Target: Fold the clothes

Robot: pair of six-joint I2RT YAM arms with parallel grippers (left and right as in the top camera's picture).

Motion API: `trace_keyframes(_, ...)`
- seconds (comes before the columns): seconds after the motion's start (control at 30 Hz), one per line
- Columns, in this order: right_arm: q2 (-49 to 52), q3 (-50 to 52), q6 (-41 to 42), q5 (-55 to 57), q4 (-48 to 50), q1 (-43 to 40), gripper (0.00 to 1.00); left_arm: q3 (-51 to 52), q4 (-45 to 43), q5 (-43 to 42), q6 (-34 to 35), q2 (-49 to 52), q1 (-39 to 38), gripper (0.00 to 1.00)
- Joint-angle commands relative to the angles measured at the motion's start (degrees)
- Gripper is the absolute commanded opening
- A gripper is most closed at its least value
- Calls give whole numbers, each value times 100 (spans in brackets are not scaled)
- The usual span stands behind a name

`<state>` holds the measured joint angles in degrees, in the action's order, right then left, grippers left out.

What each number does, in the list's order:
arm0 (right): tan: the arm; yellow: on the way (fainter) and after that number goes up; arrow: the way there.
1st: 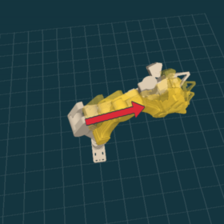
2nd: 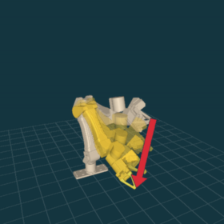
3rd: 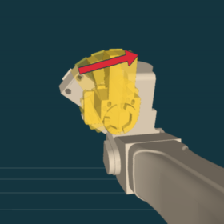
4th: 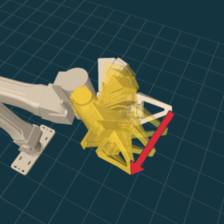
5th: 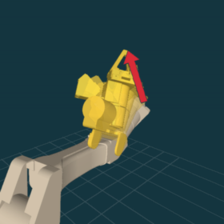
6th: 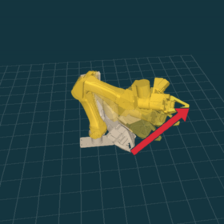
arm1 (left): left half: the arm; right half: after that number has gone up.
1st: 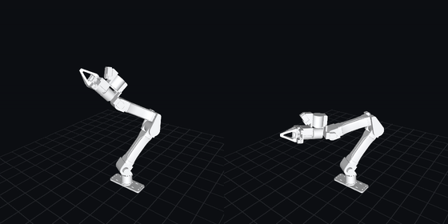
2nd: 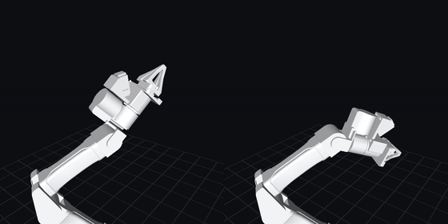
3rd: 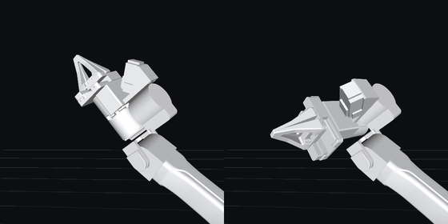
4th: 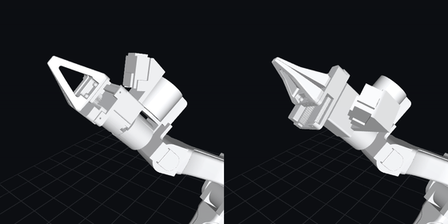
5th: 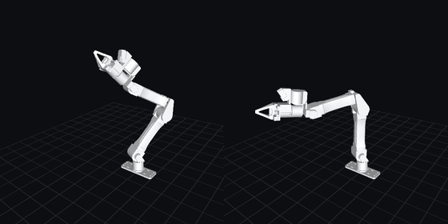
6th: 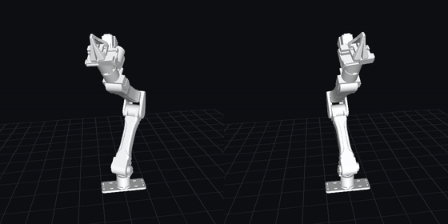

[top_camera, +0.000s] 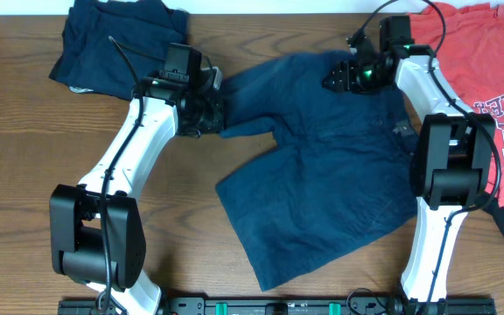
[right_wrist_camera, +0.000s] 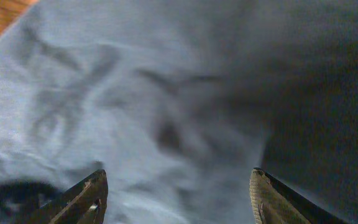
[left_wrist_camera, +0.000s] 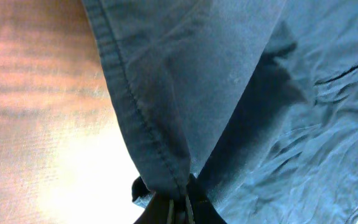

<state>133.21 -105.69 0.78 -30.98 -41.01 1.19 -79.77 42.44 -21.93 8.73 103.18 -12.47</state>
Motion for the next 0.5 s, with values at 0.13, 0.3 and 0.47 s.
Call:
trace_keyframes(0.13, -822, -313, -431, 855, -142, -59, 75, -7, 688, 162, -142, 24, -240, 6)
trace_keyframes(0.3, -1040, -566, -448, 1019, -170, -59, 80, 13, 1014, 168, -144, 24, -601, 81)
trace_keyframes(0.47, -1027, -629, -472, 1270, -96, -37, 80, 13, 1088, 470, 57, 24, -595, 98)
